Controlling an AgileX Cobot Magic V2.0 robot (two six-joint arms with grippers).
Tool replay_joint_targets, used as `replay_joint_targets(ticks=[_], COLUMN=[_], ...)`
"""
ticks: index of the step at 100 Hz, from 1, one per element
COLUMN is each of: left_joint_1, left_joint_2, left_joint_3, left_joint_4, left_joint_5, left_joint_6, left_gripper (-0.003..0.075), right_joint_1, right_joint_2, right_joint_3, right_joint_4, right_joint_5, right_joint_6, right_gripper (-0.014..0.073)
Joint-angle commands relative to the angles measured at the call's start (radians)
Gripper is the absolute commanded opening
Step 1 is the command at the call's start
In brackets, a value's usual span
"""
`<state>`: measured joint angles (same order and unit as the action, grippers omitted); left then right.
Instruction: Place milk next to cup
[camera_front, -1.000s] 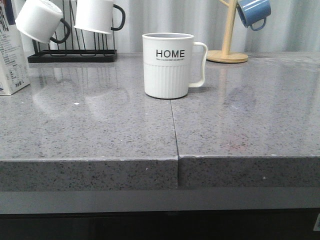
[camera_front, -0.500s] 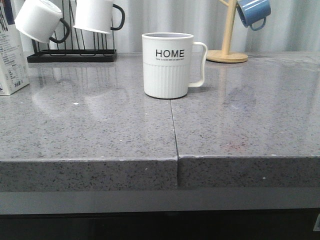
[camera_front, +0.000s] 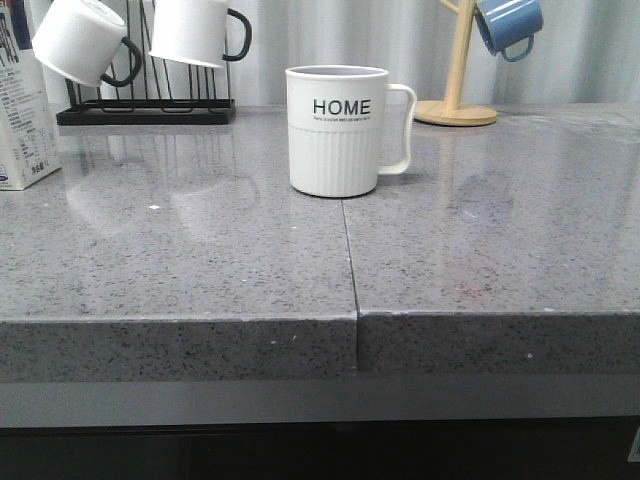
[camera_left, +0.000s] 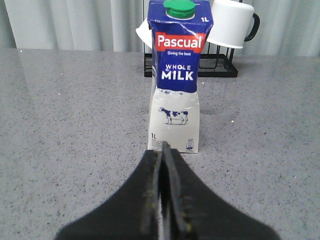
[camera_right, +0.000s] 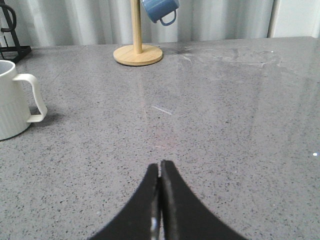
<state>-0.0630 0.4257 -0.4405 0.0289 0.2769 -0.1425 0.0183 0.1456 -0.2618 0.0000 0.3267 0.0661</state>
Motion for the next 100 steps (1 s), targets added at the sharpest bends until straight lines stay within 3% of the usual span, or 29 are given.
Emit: replay_joint_targets(ticks=[1,22,27,34,51,58,84,100], left_joint_1=[0.003,0.003,0.003,0.003,0.003,0.003,0.011,0.011], left_joint_2=[0.093,0.237,0.261,0.289,0.336,0.353,0.420,0.496], left_joint_3=[-0.096,-0.136,-0.136,-0.136,-0.136,-0.136,-0.118,-0.118], left_joint_4=[-0.015,-0.012,-0.012,-0.014,-0.017,-0.017,0.053,0.010], left_joint_5=[-0.058,-0.106,-0.114,-0.129,-0.157,-0.175,-0.339,-0.417], left_joint_6=[-0.007,-0.003,-0.003,-0.003,-0.003,-0.003,0.000,0.000], left_gripper=[-0.0021,-0.0016,0.0017,0.0137,0.0607,0.0695,0.0659,0.0657], right_joint_1=[-0.005,-0.005,-0.005,-0.005,-0.005,-0.005,-0.005,-0.005], right_joint_2=[0.009,0.009,0.009,0.009,0.009,0.009,0.009,0.009], right_joint_3=[-0.027,-0.027,-0.027,-0.027,-0.027,-0.027,-0.027,-0.027], right_joint_4=[-0.011,-0.011,-0.011,-0.011,-0.011,-0.011,-0.011,-0.011], right_joint_5=[-0.088,-0.088,-0.088,-0.088,-0.088,-0.088,-0.088,-0.088], right_joint_6=[-0.003,-0.003,-0.003,-0.003,-0.003,-0.003,-0.003,-0.003], right_gripper=[-0.0068,-0.0068,-0.0068,-0.0068,-0.0068,-0.0068,-0.0068,-0.0068])
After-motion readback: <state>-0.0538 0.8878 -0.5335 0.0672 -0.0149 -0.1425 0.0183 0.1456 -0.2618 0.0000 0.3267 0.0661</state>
